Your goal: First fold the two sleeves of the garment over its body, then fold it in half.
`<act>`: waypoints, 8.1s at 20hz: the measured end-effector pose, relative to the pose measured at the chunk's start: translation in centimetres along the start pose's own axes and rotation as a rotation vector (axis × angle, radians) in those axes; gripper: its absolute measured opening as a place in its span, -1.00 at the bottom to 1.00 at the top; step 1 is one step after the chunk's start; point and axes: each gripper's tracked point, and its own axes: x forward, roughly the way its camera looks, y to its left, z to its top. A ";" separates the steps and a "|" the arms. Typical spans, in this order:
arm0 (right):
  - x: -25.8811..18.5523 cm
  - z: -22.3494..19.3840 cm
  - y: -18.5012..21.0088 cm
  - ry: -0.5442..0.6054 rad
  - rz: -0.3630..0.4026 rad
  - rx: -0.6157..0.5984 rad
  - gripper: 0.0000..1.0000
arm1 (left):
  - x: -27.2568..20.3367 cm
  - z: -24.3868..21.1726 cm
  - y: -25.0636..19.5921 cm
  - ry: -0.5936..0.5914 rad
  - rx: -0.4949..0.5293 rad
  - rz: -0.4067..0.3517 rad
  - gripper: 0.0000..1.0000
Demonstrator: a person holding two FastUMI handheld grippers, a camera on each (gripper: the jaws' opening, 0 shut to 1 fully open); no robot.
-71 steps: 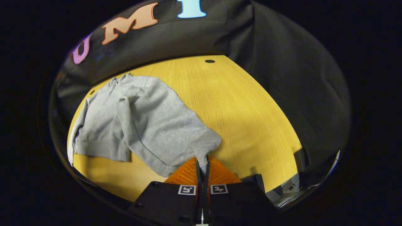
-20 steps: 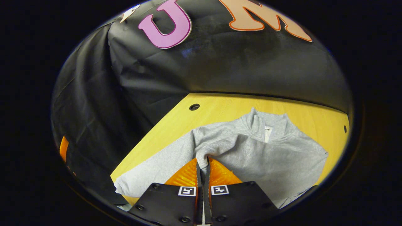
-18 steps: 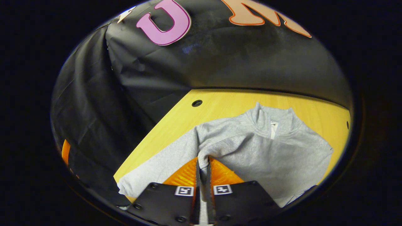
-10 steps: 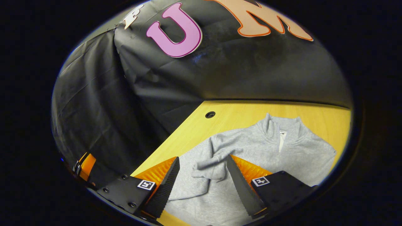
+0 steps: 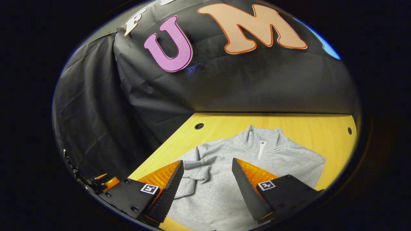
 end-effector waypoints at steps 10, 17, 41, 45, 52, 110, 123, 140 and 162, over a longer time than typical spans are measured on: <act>-2.8 0.3 -2.3 -0.015 -0.053 0.057 0.92 | 2.4 -8.5 2.1 0.235 -0.069 0.034 0.95; -4.1 1.1 -3.1 -0.046 -0.055 0.087 0.92 | 2.8 -10.4 2.4 0.334 -0.049 0.043 0.93; -12.5 -1.7 -10.8 -0.093 -0.206 0.160 0.92 | 5.5 8.3 -6.4 0.106 -0.159 -0.222 -1.00; -14.2 -2.7 -12.9 -0.100 -0.249 0.179 0.92 | 6.0 12.4 -10.7 0.047 -0.096 -0.307 -1.00; -17.2 -4.7 -16.0 -0.106 -0.315 0.215 0.92 | 5.2 17.6 -21.1 -0.021 -0.014 -0.483 -1.00; -18.1 -18.5 -17.2 0.099 -0.365 0.050 0.93 | -0.4 0.0 -24.8 0.130 0.246 -0.592 0.92; -17.1 -25.6 -16.4 0.259 -0.417 0.048 0.93 | -2.6 -10.8 -20.1 0.383 0.252 -0.550 0.94; -15.6 -26.3 -14.9 0.362 -0.321 0.113 -0.75 | -3.1 -11.4 -22.7 0.405 0.265 -0.633 -0.69; -16.8 -22.6 -13.0 0.506 -0.147 0.194 -0.76 | -5.5 -10.5 -22.9 0.615 0.273 -0.647 -1.00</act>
